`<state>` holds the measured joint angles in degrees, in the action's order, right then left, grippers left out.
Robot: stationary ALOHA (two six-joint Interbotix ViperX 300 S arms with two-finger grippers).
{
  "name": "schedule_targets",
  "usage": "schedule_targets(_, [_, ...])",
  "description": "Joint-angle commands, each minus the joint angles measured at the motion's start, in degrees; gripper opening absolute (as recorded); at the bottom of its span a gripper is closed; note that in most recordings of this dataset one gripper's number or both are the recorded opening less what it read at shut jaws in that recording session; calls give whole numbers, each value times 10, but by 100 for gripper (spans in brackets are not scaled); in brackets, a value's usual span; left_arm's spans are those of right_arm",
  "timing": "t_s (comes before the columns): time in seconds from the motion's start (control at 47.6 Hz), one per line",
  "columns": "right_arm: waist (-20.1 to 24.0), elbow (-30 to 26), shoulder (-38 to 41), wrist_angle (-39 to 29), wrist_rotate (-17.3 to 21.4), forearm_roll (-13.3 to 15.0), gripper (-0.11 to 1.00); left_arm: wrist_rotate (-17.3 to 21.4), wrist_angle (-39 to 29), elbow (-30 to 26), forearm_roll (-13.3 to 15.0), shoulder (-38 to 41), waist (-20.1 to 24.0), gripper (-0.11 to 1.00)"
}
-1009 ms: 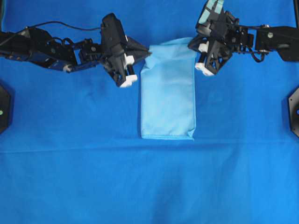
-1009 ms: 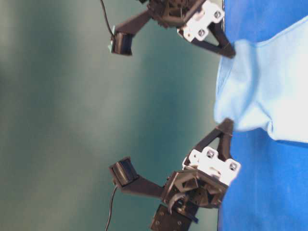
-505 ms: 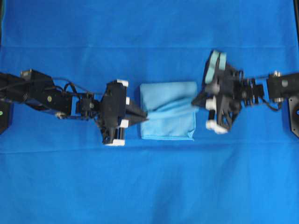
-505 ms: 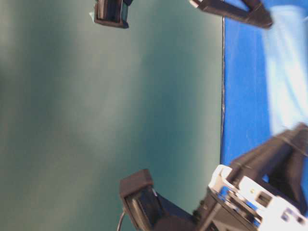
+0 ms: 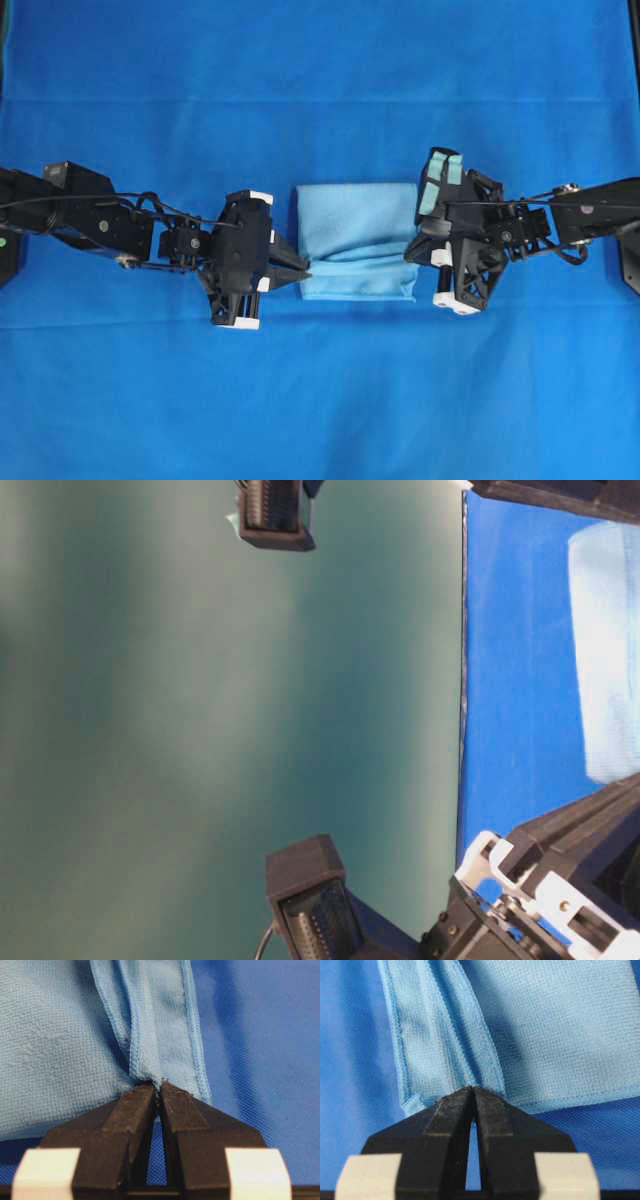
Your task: Fold the light blue towel.
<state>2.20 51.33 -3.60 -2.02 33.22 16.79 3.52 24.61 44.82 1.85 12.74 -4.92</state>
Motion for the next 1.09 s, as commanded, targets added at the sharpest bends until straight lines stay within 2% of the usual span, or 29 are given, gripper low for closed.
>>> schedule_targets(0.0, [1,-12,0,2,1,-2,3,-1,2,-8,-1,-11,3,5])
schedule_targets(0.042, [1,-13,1,2,1,-2,3,-1,2,-8,0,-11,2,9])
schedule_targets(0.147, [5,-18,2,4,2,-2,7,-2,2,-9,-1,-11,3,34])
schedule_targets(0.189, [11,-20,2,2,2,-2,21,-2,2,-8,-1,-11,2,51])
schedule_targets(0.231, [18,-24,0,0,2,-2,36,-1,2,-8,-1,-12,2,62])
schedule_targets(0.273, [24,-26,-2,-4,1,-2,48,-1,1,-7,0,-14,3,67])
schedule_targets(0.336, [33,-32,-11,-18,1,-2,63,0,-4,-6,0,-21,2,66])
schedule_targets(0.378, [38,-34,-18,-30,1,-2,66,0,-8,-5,0,-27,2,62])
schedule_targets(0.483, [50,-46,-51,-68,-4,1,60,-1,-26,-5,-1,-53,-1,58])
schedule_targets(0.694, [51,-47,-126,-125,-6,23,62,-1,-86,5,-1,-138,-7,58])
schedule_targets(1.072, [46,6,-287,-132,-5,78,62,0,-101,89,-1,-326,-8,58])
